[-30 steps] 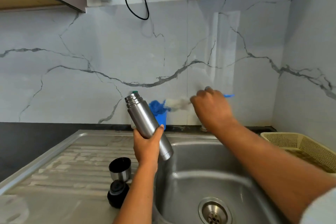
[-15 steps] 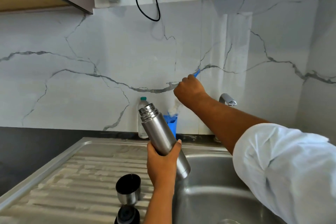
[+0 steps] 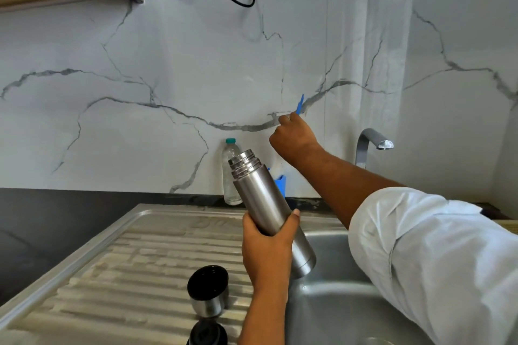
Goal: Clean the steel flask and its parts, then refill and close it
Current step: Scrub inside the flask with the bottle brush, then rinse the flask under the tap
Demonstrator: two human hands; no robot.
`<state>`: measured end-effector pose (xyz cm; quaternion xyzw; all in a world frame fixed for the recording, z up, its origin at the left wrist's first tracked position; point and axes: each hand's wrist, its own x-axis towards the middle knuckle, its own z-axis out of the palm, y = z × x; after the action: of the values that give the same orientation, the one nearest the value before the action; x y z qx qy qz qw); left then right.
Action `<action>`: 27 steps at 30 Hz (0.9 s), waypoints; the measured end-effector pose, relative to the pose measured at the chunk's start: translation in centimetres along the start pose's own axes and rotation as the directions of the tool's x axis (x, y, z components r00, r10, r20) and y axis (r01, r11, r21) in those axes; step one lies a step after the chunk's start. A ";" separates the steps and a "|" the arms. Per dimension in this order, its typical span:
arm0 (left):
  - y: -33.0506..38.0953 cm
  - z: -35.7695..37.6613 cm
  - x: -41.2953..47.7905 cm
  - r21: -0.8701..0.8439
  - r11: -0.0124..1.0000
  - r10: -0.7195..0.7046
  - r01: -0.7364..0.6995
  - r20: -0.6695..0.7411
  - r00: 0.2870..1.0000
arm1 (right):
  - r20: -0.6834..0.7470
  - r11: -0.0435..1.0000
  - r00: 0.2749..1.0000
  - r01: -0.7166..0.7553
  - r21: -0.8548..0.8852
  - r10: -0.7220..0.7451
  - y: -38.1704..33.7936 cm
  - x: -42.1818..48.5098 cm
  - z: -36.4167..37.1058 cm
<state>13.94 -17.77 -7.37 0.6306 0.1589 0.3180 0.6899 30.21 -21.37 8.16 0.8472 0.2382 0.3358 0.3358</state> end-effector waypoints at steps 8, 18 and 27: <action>0.8 -0.1 -0.5 -0.016 1.000 -0.027 0.027 0.002 1.000 | -0.099 0.970 0.995 0.023 0.241 0.001 0.6 -2.5 1.7; 2.4 1.6 -3.1 0.258 0.966 -0.027 -0.004 0.115 0.993 | 0.266 0.710 0.963 -0.223 0.668 0.052 0.7 -14.3 4.8; 1.3 4.1 -6.3 0.279 0.952 -0.229 0.124 0.382 0.895 | 0.575 0.365 0.792 -0.607 0.706 0.205 2.7 -21.0 12.0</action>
<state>11.41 -24.93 -6.66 0.7469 0.1061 0.0920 0.6499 25.53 -41.24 -5.02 0.9756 0.0782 0.0653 -0.1946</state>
